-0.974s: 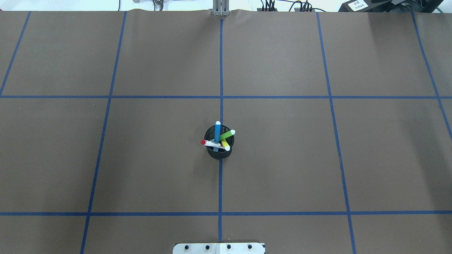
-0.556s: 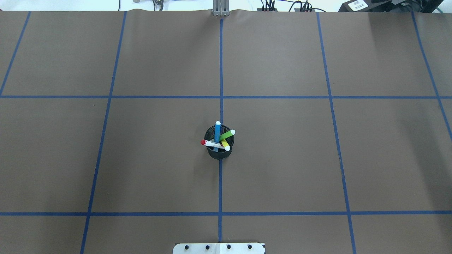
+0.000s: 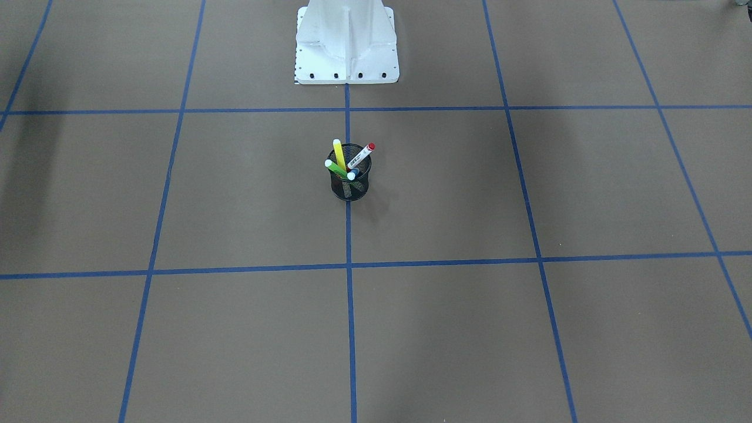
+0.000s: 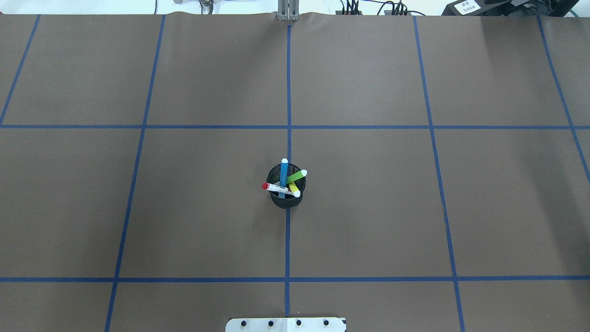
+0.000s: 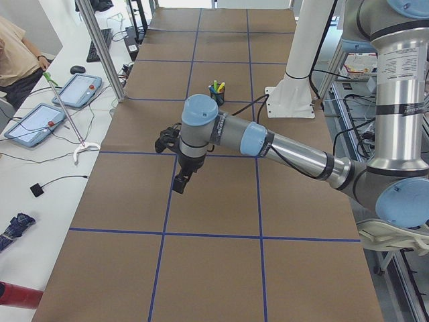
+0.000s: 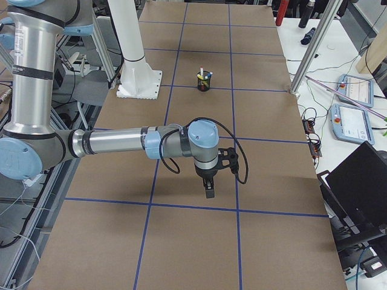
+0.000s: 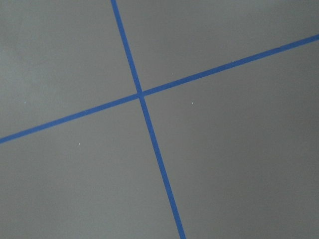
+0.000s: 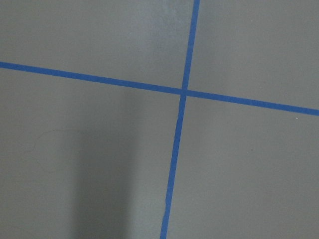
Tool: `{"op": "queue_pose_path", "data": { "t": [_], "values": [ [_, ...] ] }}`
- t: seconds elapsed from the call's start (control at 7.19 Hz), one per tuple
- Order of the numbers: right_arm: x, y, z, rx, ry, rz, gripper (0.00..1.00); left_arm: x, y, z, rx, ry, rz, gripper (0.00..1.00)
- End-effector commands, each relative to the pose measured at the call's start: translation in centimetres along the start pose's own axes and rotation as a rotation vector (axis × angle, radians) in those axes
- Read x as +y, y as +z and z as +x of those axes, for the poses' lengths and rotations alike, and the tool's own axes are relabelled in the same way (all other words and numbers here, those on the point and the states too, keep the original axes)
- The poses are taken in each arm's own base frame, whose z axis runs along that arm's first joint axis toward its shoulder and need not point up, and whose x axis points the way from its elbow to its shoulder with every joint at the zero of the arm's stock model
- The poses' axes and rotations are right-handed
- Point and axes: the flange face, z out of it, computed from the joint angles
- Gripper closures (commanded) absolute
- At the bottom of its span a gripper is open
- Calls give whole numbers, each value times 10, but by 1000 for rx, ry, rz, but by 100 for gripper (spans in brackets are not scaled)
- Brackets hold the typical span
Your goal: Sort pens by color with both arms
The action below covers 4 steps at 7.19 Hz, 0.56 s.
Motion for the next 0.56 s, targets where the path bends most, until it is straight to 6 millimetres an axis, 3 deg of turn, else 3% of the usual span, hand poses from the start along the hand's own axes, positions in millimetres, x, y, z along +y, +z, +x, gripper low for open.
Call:
{"op": "queue_pose_path", "data": {
  "t": [0.0, 0.14, 0.28, 0.42],
  "values": [
    [-4, -3, -4, -18, -35, 38, 0, -39, -18, 19, 63, 77, 88, 0],
    [-11, -11, -13, -31, -60, 65, 0, -45, -27, 30, 101, 112, 126, 0],
    [-14, -10, -13, -33, -43, 78, 0, -33, -21, 41, 180, 152, 157, 0],
    [-23, -17, -21, -51, -52, 94, 0, -64, -11, 76, 214, 238, 153, 0]
  ]
}}
